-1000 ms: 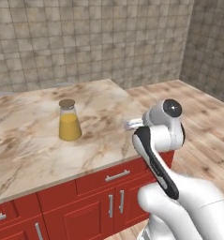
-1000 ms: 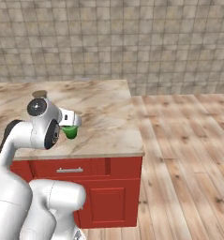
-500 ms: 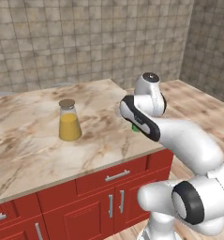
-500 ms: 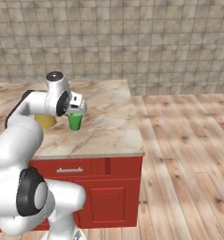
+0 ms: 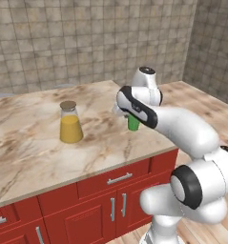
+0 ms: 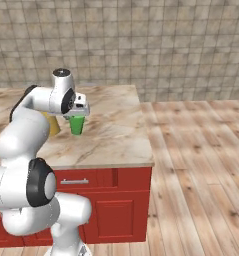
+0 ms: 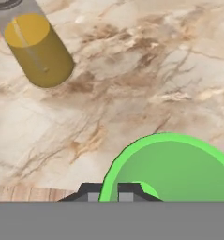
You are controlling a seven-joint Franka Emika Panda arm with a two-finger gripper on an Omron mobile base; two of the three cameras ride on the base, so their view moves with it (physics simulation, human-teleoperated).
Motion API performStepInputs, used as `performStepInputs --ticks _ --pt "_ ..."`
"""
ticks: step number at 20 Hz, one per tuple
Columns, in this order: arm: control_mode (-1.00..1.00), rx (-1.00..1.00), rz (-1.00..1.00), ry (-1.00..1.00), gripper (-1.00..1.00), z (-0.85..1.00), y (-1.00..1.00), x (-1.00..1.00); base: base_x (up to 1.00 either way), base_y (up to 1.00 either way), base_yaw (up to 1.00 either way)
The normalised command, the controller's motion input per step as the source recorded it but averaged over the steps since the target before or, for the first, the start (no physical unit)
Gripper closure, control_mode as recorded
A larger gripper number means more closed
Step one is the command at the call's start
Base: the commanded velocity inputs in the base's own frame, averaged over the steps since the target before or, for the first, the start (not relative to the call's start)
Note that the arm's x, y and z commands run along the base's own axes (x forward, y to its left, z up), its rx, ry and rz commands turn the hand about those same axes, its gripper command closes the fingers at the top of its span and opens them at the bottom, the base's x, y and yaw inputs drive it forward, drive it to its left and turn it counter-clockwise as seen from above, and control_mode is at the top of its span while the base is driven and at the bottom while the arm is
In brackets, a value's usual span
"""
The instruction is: Place the pitcher and cup on the dining counter for serving.
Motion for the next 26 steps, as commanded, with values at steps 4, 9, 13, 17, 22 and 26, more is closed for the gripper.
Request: performStepInputs --ticks 4,9,13,17,22,26 --pt "-1.00 0.00 0.45 0.00 1.00 -0.43 0.13 0.35 0.00 0.00 0.00" --pt "-1.00 -0.01 0.23 -0.01 1.00 -0.16 0.14 0.54 0.00 0.00 0.00" --pt "-1.00 -0.08 0.07 0.00 1.00 -0.01 0.29 0.70 0.00 0.00 0.00" --pt "-1.00 -0.04 0.04 -0.02 1.00 -0.10 0.18 0.52 0.00 0.00 0.00" --pt "-1.00 0.00 0.05 0.00 1.00 -0.34 0.19 0.38 0.00 0.00 0.00" --pt "-1.00 0.00 0.05 0.00 1.00 -0.50 0.12 0.19 0.00 0.00 0.00"
